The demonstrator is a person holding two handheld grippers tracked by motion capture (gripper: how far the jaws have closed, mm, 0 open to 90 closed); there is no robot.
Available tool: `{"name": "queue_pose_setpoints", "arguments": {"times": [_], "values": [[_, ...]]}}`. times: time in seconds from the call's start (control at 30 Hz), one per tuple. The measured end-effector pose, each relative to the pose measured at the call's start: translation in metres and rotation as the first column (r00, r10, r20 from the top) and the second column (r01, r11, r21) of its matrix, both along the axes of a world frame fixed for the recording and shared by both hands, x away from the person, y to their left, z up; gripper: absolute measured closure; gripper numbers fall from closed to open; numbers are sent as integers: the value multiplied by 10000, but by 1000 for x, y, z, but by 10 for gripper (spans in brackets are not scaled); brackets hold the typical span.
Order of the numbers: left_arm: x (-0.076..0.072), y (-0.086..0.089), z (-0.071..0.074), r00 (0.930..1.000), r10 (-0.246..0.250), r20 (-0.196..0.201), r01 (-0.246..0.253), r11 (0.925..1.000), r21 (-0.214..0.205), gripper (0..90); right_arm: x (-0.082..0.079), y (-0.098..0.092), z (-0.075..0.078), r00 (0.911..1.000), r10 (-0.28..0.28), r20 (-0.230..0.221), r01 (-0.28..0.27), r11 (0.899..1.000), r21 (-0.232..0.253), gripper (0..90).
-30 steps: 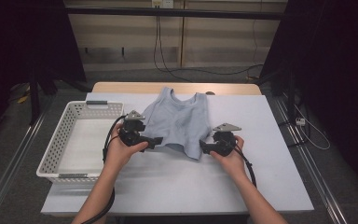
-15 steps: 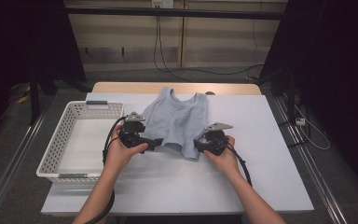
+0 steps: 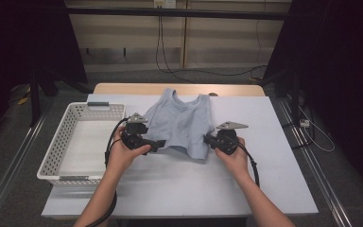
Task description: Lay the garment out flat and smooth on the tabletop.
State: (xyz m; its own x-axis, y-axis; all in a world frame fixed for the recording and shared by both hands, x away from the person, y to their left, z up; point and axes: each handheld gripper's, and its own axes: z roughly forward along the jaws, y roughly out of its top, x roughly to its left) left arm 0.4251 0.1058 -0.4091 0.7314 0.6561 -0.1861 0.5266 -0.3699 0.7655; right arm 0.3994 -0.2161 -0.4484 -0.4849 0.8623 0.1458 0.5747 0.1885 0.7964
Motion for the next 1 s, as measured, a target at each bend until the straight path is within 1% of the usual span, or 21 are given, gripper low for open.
{"name": "queue_pose_setpoints", "arguments": {"times": [0.07,0.1,0.13,0.2,0.23,0.27,0.3,0.33,0.43,0.53,0.57,0.6,0.63,0.67,0.7,0.73,0.77,0.83,0.93,0.97,1.0], "values": [[0,0,1,10000,-27,9,27,10000,-7,72,-2,-8,3,9998,-175,-4,175,9997,147,869],[0,-1,1,10000,-1,33,1,10000,-29,72,-5,-16,6,9996,-274,-23,275,9994,192,869],[0,-1,1,10000,-17,29,17,10000,-7,72,-5,-16,6,9996,-274,-23,275,9994,192,869],[1,-2,2,10000,-19,57,19,10000,-60,72,-9,-23,8,9994,-340,-21,340,9993,164,870],[1,-3,3,10000,-62,71,62,10000,-41,72,-13,-31,11,9992,-411,16,411,9991,125,870],[1,-3,3,9999,-68,77,68,10000,-52,72,-13,-31,11,9992,-411,16,411,9991,125,870],[1,-5,3,9999,-72,85,72,9999,-77,72,-17,-39,14,9988,-489,-20,489,9987,107,870],[2,-5,4,9999,-116,90,116,9999,-64,72,-17,-39,14,9988,-489,-20,489,9987,107,870],[2,-9,4,9998,-195,81,196,9998,-80,72,-22,-55,16,9972,-741,-138,738,9971,-198,868],[3,-13,3,9995,-286,95,286,9996,-31,73,-23,-60,13,9965,-789,-276,786,9969,-106,854],[3,-14,3,9996,-287,61,287,9996,-56,72,-22,-59,7,9958,-791,-456,780,9966,-248,817],[4,-15,3,9994,-336,79,336,9994,7,72,-22,-59,7,9958,-791,-456,780,9966,-248,817],[4,-16,2,9993,-363,87,363,9993,-12,73,-21,-58,5,9953,-876,-423,859,9954,-416,785],[4,-16,2,9994,-330,33,330,9994,-40,72,-21,-56,3,9946,-960,-388,939,9942,-524,778],[4,-16,2,9995,-326,40,326,9995,-29,72,-20,-57,4,9929,-1142,-324,1125,9924,-504,696],[5,-16,2,9994,-334,35,334,9994,-13,72,-20,-57,4,9929,-1142,-324,1125,9924,-504,696],[5,-15,2,9995,-328,34,328,9995,-19,73,-20,-59,5,9907,-1350,-165,1341,9899,-463,648],[5,-14,2,9996,-283,80,284,9996,-50,73,-20,-64,8,9871,-1599,-69,1596,9867,-300,631],[5,-13,3,9996,-287,81,287,9996,-30,73,-21,-73,10,9790,-2037,-43,2035,9787,-266,593],[5,-14,3,9996,-285,82,285,9996,-40,72,-21,-78,9,9718,-2358,-94,2355,9716,-221,572],[5,-14,3,9996,-285,82,285,9996,-40,73,-21,-78,9,9718,-2358,-94,2355,9716,-221,572]]}}
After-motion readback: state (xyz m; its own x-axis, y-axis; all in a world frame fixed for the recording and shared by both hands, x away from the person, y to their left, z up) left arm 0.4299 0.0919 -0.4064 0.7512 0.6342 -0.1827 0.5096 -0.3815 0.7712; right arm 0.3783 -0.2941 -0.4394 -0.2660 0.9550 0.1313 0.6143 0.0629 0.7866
